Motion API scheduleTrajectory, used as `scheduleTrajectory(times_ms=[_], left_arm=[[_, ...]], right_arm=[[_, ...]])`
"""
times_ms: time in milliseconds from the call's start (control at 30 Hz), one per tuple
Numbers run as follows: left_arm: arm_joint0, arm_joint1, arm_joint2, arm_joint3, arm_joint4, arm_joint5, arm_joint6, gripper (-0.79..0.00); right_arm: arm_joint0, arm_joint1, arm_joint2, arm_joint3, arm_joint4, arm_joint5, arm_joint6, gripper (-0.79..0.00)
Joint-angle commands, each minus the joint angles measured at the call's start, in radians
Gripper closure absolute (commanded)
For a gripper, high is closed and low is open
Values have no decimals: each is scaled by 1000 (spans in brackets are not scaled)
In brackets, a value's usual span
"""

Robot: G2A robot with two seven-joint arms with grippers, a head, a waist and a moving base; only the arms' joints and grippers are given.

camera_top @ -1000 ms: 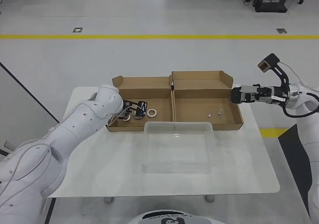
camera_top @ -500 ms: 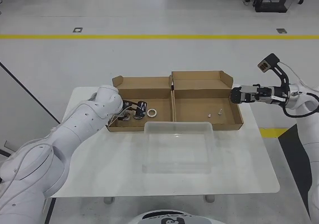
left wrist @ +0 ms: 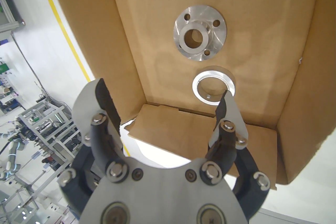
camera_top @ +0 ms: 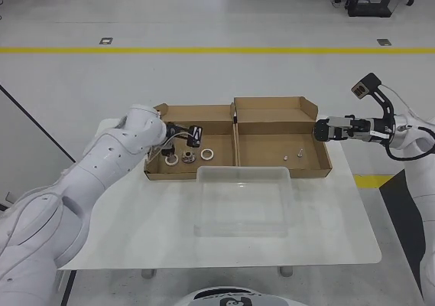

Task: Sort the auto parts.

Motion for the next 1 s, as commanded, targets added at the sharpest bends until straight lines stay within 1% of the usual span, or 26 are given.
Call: scheduleTrajectory(times_ms=[0,133,233,400,500,667,767,967], left_arm=[[5,17,-32,-41,-26,-16,37,-785],[36,58,-114,-135,-113,-68,152,-785],[72,95,-184,-230,-168,-103,220,-785],[167,162,-292,-403,-323,-103,370,-785],[232,201,-351,-494,-434,-103,433,-785],[323,269,-436,-652,-547,-103,399,-785],[378,314,-503,-745,-606,-103,367,-785],[521,411,-674,-902,-707,-103,294,-785]], right_arm=[[0,0,0,0,0,0,0,-785],[0,0,0,0,0,0,0,-785],[0,0,0,0,0,0,0,-785],[0,0,0,0,0,0,0,-785],[0,0,0,0,0,0,0,-785],[0,0,0,0,0,0,0,-785],[0,0,0,0,0,0,0,-785],[0,0,0,0,0,0,0,-785]])
